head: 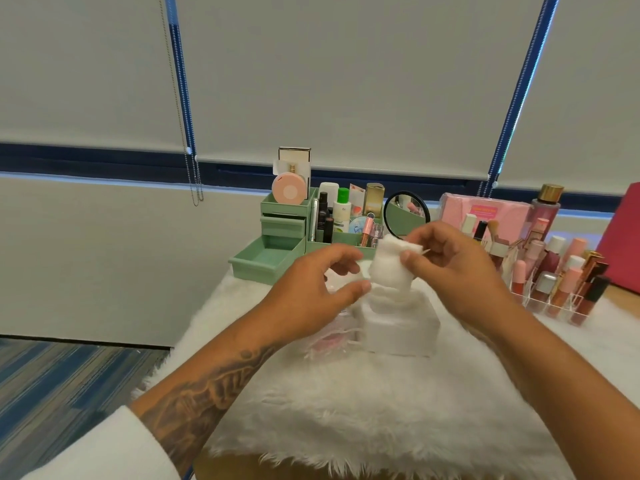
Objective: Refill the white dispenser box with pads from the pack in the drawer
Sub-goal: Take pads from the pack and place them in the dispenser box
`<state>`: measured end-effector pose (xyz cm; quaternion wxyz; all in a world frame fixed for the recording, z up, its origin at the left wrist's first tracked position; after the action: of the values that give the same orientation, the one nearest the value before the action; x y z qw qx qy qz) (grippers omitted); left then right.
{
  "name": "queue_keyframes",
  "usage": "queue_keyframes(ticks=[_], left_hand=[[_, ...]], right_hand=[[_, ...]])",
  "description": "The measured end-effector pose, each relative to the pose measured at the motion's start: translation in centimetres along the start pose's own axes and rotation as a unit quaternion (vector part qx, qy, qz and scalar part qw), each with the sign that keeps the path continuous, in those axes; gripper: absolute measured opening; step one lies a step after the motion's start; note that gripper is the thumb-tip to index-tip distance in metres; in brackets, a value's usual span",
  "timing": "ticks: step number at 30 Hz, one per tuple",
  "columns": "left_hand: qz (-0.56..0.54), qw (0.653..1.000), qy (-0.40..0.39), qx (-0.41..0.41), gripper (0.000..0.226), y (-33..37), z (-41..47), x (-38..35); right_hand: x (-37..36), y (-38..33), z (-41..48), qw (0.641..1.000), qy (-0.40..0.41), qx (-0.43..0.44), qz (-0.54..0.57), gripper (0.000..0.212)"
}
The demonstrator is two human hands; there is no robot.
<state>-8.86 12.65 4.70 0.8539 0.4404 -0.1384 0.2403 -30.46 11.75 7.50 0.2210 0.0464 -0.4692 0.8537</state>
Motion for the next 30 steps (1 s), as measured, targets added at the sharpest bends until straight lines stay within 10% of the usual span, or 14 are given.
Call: queue_keyframes(ticks=[9,30], left_hand=[[0.242,0.944,-0.211,-0.073,0.051,1.4,-0.4,-2.3],[0.267,0.918,-0.195,-0.220,0.066,2.8,0.1,-4.0]], right_hand=[[1.1,3.4,0.1,0.984,-0.083,-0.074,-0.142,0.016],[0.5,4.8,-0.7,0.957,-0.071,0.030,-0.281,0.023]])
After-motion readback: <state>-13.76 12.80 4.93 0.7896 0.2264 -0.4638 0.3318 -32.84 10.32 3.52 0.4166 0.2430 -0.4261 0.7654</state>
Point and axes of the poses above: each hand's wrist, its own z-axis towards the middle knuckle, its own x-axis out of the back of the hand, y = z × x, the point moved 1 cm from there along z, towards the middle knuckle, and after that the axes turned 14 degrees about y, right-handed, at the moved point
